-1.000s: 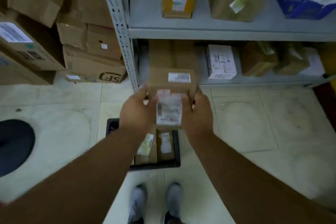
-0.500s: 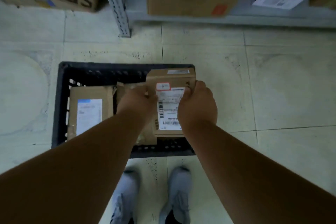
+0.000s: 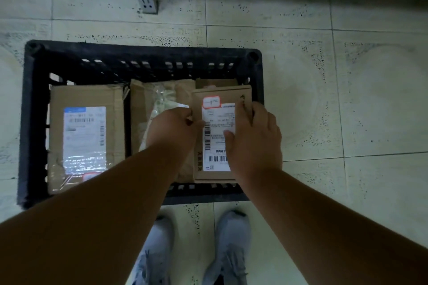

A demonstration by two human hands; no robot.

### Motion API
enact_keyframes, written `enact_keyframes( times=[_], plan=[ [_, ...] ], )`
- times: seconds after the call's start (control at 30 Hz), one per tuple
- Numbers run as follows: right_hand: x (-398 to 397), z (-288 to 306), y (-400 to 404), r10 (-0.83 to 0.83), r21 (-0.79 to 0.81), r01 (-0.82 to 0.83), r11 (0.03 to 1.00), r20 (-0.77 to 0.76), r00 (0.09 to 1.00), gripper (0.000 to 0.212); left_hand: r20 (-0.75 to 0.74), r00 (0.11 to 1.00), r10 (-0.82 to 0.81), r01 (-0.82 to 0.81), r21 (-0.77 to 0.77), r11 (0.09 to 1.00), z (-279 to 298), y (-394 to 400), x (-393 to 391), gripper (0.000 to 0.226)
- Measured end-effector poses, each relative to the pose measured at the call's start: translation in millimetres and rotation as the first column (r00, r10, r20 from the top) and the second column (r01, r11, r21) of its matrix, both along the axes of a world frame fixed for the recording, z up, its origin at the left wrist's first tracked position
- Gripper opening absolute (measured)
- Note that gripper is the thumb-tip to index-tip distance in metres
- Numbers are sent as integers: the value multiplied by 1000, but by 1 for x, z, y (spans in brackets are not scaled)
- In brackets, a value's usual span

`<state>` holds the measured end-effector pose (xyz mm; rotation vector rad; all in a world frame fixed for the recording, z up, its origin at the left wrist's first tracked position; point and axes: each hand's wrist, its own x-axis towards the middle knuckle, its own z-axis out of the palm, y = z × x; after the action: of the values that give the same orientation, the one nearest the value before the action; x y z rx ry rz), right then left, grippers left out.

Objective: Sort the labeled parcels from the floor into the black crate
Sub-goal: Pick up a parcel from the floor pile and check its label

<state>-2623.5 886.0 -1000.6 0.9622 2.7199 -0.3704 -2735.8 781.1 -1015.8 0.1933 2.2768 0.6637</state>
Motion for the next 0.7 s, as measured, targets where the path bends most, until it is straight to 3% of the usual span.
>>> enact_keyframes(
  times=[0.1,0.2,0.27,0.47,0.57,0.7],
  plan=[
    [4,-13,-6,136,22,-140,990,153,979,78,-27,998,-54,52,-73,996,-6,5,-5,20],
    [5,-26,-13,144,46,-154,987,168,975,89,-56,996,-67,61,-114,992,-12,8,-5,15],
    [3,-33,-18,136,68,-147,987,146,980,83,-112,992,-64,49,-125,991,-15,6,0,16],
    [4,-39,-19,204,43,-210,977,117,972,80,-194,978,83,-73,59,996,-22,-2,12,18],
    [8,-37,-24,239,-96,-235,967,41,970,76,-232,960,157,-116,180,977,-15,0,21,11],
    [13,-45,-30,304,-232,-270,935,125,945,71,-184,972,-146,140,-46,989,-20,-1,26,11]
  ],
)
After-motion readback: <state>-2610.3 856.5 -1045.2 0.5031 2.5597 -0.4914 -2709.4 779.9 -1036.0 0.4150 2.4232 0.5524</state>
